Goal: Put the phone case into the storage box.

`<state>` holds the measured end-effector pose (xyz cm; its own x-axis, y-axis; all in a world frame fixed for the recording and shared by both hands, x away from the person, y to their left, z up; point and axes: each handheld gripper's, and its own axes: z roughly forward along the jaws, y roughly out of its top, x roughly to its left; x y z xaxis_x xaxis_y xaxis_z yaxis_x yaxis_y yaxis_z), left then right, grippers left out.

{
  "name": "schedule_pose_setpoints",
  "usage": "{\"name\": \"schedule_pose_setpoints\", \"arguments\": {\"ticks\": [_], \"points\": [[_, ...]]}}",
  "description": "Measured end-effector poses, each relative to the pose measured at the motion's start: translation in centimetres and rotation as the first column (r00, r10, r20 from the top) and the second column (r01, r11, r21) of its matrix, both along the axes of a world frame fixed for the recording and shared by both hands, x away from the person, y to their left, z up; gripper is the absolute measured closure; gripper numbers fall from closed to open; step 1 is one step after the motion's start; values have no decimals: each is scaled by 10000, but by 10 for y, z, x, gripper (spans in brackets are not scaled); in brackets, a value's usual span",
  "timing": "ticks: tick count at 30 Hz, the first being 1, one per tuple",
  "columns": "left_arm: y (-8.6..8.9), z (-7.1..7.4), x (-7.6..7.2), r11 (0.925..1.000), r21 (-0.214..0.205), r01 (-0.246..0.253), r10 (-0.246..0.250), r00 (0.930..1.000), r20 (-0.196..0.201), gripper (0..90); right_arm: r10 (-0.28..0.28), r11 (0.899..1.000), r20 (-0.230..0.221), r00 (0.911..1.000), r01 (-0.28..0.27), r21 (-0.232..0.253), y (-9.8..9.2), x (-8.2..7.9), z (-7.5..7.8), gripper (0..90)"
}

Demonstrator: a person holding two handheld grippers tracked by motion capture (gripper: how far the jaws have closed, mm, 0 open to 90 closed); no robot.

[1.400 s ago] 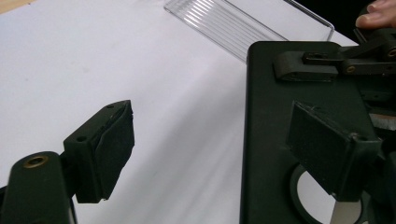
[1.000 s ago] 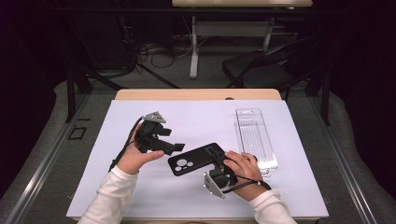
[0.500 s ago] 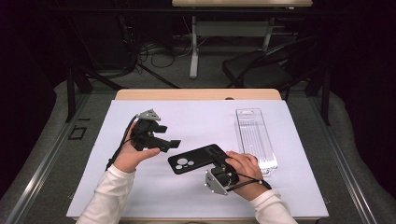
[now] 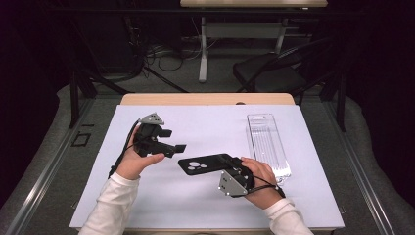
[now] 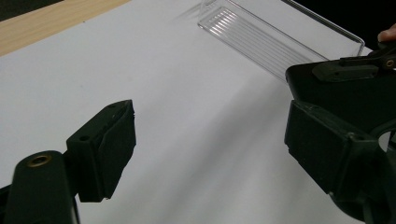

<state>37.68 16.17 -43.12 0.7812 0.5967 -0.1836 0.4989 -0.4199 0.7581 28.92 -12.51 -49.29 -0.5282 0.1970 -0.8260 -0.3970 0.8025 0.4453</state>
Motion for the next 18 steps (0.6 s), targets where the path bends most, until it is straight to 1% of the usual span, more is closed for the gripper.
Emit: {"name": "schedule_pose_setpoints", "arguments": {"ticks": [4,7,8,10,12,14,18], "points": [[1,0,0,10000,-35,-25,26,10000,63,183,-84,9993,-356,9993,97,354,-2,2,1,868],[2,0,0,10000,-24,26,-26,10000,26,190,-208,9976,-711,9972,254,649,-4,3,2,869],[3,0,0,10000,-15,16,-16,10000,29,192,-195,9961,-827,9964,265,842,-5,4,3,869],[3,0,0,10000,13,61,-62,10000,69,204,-255,9939,-1088,9937,369,1041,-6,4,4,870],[3,0,0,10000,-51,64,-64,10000,52,208,-243,9917,-1299,9912,402,1219,-8,6,4,870],[3,1,0,9999,-14,126,-125,9999,78,225,-279,9899,-1500,9883,482,1332,-9,7,5,870],[4,1,0,9999,-47,92,-92,9999,82,237,-273,9827,-1908,9812,613,1745,-11,9,6,871]]}}
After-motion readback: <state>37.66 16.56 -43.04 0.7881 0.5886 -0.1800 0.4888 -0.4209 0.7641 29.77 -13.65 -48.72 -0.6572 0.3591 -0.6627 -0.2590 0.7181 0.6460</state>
